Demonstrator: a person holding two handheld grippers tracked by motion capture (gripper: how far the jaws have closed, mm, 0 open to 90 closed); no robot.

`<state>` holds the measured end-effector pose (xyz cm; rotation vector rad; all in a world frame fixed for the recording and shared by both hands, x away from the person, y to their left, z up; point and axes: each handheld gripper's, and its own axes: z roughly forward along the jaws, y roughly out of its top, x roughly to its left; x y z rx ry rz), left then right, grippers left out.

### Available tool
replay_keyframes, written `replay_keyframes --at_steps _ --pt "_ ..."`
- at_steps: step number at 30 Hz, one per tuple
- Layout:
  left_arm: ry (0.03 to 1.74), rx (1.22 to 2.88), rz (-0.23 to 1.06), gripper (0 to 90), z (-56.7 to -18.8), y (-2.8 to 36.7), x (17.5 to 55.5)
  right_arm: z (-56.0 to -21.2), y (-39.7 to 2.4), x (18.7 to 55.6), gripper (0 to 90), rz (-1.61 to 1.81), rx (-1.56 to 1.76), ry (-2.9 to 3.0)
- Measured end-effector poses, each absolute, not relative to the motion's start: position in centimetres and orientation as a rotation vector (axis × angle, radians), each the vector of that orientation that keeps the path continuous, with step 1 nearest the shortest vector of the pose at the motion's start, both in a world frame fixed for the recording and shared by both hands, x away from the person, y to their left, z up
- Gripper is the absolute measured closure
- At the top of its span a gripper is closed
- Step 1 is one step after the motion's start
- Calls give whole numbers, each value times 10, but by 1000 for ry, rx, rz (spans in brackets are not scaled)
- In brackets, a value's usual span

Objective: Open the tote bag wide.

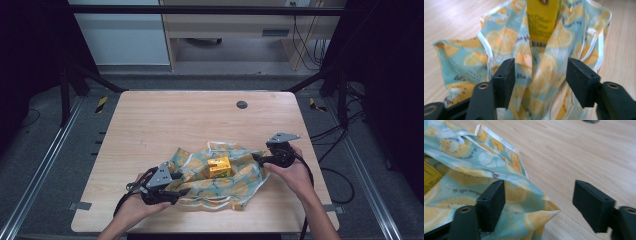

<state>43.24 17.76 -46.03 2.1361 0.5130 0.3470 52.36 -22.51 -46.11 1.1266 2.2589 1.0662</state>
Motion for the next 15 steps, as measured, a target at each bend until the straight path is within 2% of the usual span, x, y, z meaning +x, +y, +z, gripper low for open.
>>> replay_keyframes --at_steps 4,9,10,11,15 --pt "527 2091 361 360 -455 178 433 -454 -224 519 196 1088 1113 2231" --pt "573 2014 431 219 -443 186 435 -437 -223 509 82 1130 1104 2151" --pt "583 2007 455 219 -440 190 436 -437 -223 509 82 1130 1104 2151" --pt "602 1999 479 157 -439 193 437 -431 -224 504 76 1134 1100 2126" --pt "693 1965 521 85 -436 215 445 -422 -227 493 59 1144 1105 2073"
